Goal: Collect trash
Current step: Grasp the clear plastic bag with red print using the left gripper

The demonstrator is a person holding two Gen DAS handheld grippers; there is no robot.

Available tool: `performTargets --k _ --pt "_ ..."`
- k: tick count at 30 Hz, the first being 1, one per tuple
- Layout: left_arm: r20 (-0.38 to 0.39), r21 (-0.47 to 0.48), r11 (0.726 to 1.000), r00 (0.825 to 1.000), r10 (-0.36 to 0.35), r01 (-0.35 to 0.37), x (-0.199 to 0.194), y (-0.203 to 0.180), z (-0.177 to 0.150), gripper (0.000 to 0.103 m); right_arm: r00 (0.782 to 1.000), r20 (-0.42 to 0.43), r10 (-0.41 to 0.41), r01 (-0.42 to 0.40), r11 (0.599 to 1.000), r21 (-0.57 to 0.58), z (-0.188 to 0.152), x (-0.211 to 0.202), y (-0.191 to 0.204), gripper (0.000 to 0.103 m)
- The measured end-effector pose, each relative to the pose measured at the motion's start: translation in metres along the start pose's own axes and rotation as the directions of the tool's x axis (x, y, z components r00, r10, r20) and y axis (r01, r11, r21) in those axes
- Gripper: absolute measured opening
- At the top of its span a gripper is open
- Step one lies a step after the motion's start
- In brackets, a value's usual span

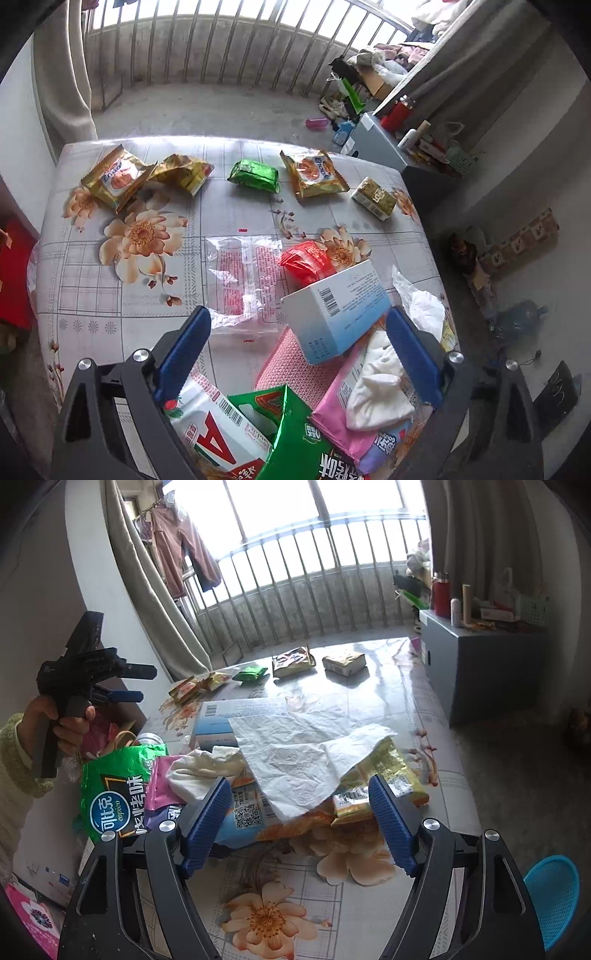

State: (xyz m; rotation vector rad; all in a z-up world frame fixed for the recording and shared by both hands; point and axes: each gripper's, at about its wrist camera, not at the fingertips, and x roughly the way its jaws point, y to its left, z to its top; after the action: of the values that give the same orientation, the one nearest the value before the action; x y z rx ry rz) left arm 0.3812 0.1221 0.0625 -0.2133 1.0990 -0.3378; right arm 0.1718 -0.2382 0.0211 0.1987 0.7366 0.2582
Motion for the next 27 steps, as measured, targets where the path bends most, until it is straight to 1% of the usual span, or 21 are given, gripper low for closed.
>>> performTargets --k 2,6,9,11,14,21,24,27 --pt "-0.047 -0.032 0.999 0.999 0.025 -0.026 0.023 0.008 0.014 0.089 1.0 -0.019 0.017 -0.017 1.0 -0.015 0.004 0.01 0.003 0.066" --pt "-0.116 -0.042 0.995 0.99 0.083 -0.089 0.065 0.019 0.036 0.086 0.998 -0.049 0.041 -0.043 0.999 -0.032 0.01 0.022 0.003 0.062" --pt "-0.19 -0.072 0.989 0.975 0.116 -0.132 0.096 0.032 0.045 0.086 0.997 -0.058 0.047 -0.049 0.998 -0.035 0.013 0.029 0.004 0.062" --pt "-0.221 -0.084 0.982 0.964 0.145 -0.167 0.113 0.041 0.048 0.086 0.997 -0.063 0.048 -0.05 0.998 -0.03 0.013 0.032 0.003 0.062" --pt "-0.287 -0.104 0.979 0.948 0.14 -0.176 0.134 0.049 0.05 0.086 0.996 -0.076 0.051 -0.053 0.998 -0.021 0.013 0.037 0.001 0.062" --pt "-0.295 -0.039 0.98 0.94 0.173 -0.193 0.15 0.042 0.063 0.087 0.994 -0.098 0.052 -0.054 0.998 -0.017 0.009 0.047 0.002 0.062" --pt "-0.291 0.037 0.975 0.931 0.219 -0.218 0.156 0.034 0.065 0.087 0.994 -0.097 0.052 -0.053 0.998 -0.014 0.009 0.048 0.001 0.062" --pt "-0.279 0.113 0.964 0.923 0.265 -0.242 0.161 0.024 0.063 0.087 0.994 -0.095 0.053 -0.054 0.998 -0.011 0.01 0.05 0.001 0.062"
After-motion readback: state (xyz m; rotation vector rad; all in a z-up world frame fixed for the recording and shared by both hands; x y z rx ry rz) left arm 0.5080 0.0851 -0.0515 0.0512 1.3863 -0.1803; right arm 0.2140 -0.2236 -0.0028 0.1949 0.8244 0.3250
